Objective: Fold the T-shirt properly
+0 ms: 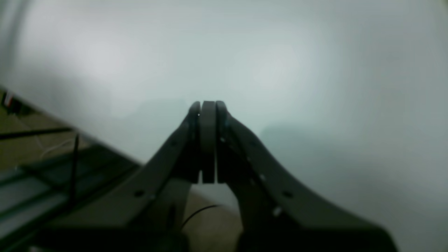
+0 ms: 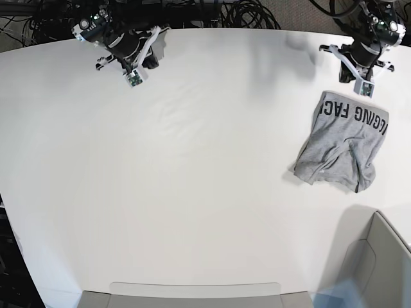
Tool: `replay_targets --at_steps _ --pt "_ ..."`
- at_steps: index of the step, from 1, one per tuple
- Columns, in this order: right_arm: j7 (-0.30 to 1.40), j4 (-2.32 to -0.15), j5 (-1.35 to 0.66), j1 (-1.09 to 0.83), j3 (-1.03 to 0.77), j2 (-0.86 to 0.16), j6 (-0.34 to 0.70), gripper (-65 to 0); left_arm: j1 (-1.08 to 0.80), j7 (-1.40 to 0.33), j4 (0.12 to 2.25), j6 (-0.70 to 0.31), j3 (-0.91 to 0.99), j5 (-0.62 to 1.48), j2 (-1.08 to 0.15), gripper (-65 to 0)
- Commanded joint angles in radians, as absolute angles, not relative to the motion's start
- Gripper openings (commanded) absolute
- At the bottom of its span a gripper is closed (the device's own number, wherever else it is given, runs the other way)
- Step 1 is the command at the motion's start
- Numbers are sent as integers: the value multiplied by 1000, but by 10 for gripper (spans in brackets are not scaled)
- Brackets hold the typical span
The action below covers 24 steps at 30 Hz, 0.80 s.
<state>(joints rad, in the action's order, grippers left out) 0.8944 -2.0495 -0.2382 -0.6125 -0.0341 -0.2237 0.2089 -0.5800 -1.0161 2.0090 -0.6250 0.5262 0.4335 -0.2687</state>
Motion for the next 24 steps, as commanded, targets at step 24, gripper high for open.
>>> replay_targets --at_steps 24 --pt "191 -1877 -139 -1202 -38 -182 213 -650 -1007 -568 1761 -624 338 200 -153 -650"
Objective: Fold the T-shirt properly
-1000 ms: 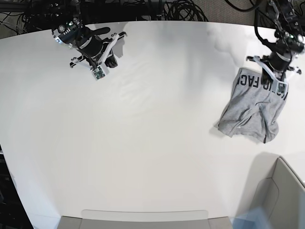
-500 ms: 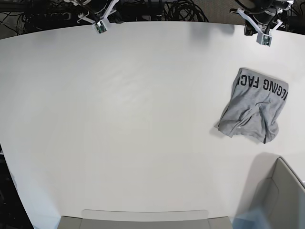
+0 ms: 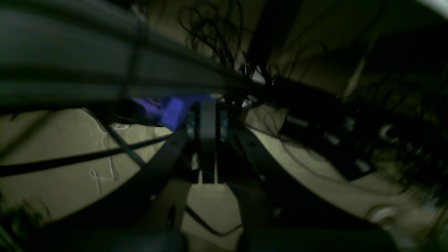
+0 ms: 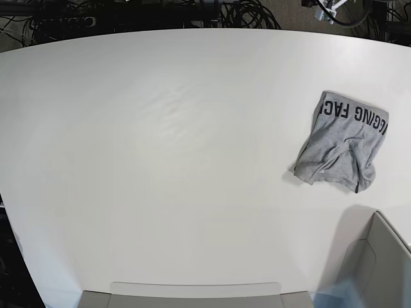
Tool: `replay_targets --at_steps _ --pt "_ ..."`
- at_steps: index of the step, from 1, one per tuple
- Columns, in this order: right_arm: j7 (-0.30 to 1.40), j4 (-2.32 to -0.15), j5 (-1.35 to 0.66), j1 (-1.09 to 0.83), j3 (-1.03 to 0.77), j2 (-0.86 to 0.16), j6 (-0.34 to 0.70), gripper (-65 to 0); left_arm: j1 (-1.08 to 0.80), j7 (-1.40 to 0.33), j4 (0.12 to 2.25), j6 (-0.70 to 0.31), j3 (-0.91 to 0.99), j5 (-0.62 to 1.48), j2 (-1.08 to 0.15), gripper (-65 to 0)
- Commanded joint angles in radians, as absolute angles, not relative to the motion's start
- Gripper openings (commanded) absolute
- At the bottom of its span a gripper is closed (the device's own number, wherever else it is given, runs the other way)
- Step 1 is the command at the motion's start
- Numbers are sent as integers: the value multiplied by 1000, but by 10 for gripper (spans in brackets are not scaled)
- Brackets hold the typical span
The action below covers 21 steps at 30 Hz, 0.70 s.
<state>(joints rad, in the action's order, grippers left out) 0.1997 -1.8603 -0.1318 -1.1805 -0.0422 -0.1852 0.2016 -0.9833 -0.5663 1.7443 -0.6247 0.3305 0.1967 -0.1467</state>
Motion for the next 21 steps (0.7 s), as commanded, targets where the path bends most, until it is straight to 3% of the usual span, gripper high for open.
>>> replay_targets --at_steps 1,9,13,21 --pt "157 -1842 -136 -1210 -38 -170 213 -650 -1015 -522 1707 -624 318 191 -153 -650" --pt "-21 -1563 -137 -1176 -38 -125 213 -650 -989 -219 1299 -622 194 119 -159 -650" --pt "-48 -1388 -136 -1082 -38 -110 213 -650 -831 -122 1020 -622 188 -16 -156 -650" --pt "-56 -992 -134 -829 -38 -94 213 -650 -415 191 211 -621 183 -133 -203 -650"
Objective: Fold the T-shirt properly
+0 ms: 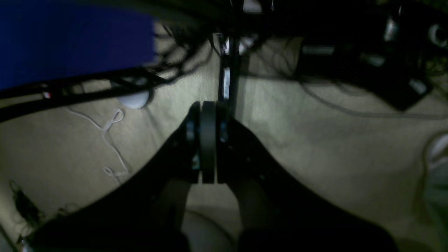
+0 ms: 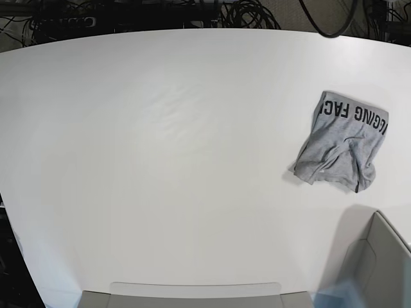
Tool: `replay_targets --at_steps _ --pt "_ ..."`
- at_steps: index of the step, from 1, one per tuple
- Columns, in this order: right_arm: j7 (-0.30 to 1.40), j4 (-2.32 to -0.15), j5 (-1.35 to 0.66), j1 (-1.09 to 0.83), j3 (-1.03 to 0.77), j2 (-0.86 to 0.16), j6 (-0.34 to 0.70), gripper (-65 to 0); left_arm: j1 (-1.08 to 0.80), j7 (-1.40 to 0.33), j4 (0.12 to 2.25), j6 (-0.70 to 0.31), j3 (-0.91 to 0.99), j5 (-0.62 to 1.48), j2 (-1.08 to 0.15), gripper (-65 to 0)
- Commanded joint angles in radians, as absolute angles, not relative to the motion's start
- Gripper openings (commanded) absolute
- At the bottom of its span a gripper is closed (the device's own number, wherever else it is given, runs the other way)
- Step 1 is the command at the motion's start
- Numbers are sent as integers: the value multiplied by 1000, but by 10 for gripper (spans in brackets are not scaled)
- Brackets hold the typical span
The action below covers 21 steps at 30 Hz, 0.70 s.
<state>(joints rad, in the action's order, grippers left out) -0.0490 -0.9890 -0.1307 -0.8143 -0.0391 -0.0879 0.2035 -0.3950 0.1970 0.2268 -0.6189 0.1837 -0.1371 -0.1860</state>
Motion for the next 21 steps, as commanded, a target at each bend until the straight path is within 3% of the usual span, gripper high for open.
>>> replay_targets --at_steps 1,3,7,16,19,21 --pt "-58 -952 -134 -806 -38 -97 213 -650 -374 232 125 -621 183 -133 -213 -650" --pt "-62 -860 -134 -750 -39 -99 213 -650 -292 321 0 -602 182 -133 -234 -650" --pt "-163 -644 -134 -645 -70 -120 213 -650 -209 418 0 -466 180 -134 -246 -650" --pt "-381 -27 -134 -321 -94 -262 213 -650 -157 358 0 -312 188 -131 -240 -650" --pt "-404 0 -137 -246 -96 -292 194 -650 -147 354 0 -205 183 -131 -239 -650" --pt "-404 0 -136 -214 -94 -308 107 -650 -140 352 0 -113 183 -131 -237 -650"
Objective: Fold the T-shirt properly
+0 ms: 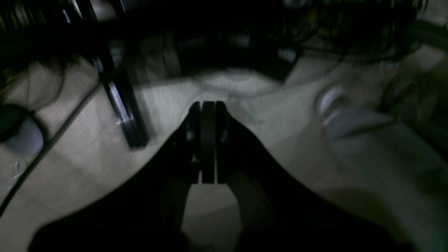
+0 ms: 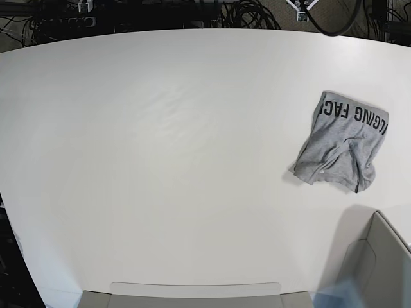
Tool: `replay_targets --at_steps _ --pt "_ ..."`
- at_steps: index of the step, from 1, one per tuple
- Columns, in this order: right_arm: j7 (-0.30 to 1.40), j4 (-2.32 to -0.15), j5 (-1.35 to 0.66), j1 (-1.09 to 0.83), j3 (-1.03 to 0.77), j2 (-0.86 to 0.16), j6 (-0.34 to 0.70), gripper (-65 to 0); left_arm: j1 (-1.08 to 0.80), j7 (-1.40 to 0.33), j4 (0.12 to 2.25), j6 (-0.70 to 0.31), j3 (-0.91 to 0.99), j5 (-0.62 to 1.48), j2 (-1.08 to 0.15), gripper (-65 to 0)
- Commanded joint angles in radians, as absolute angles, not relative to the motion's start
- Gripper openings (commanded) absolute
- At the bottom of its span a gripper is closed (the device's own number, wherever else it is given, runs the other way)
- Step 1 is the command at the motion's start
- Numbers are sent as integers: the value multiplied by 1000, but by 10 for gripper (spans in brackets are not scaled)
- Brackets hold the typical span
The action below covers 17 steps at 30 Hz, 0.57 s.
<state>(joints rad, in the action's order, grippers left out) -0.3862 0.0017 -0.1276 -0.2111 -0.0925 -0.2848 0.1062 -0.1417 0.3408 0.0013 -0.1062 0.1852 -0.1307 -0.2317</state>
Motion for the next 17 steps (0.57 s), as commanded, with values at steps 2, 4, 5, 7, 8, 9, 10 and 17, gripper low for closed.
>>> replay_targets --at_steps 2,4,5,7,8,9,10,17 --pt "-404 0 -128 -200 -90 -318 -18 -650 -140 357 0 -30 183 -131 -237 -650" --pt "-406 0 -91 -189 -67 -320 -105 -650 -140 358 0 -12 183 -133 -237 -650" --pt "-404 0 -71 -180 -51 -321 -134 -650 -140 358 0 -13 183 -133 -237 -650" --pt "-403 0 -45 -176 -33 -321 -168 -650 -140 358 0 -13 182 -133 -239 -650" --pt "-403 0 -39 -174 -28 -320 -177 -650 -140 358 0 -13 182 -133 -240 -650" --pt "-403 0 -36 -174 -30 -318 -179 -650 -140 358 0 -13 182 -133 -243 -650" --pt "-403 0 -36 -174 -30 -315 -179 -650 -139 358 0 -13 182 -133 -243 -650" --pt "-403 0 -36 -162 -28 -292 -179 -650 -136 358 0 -12 183 -133 -240 -650"
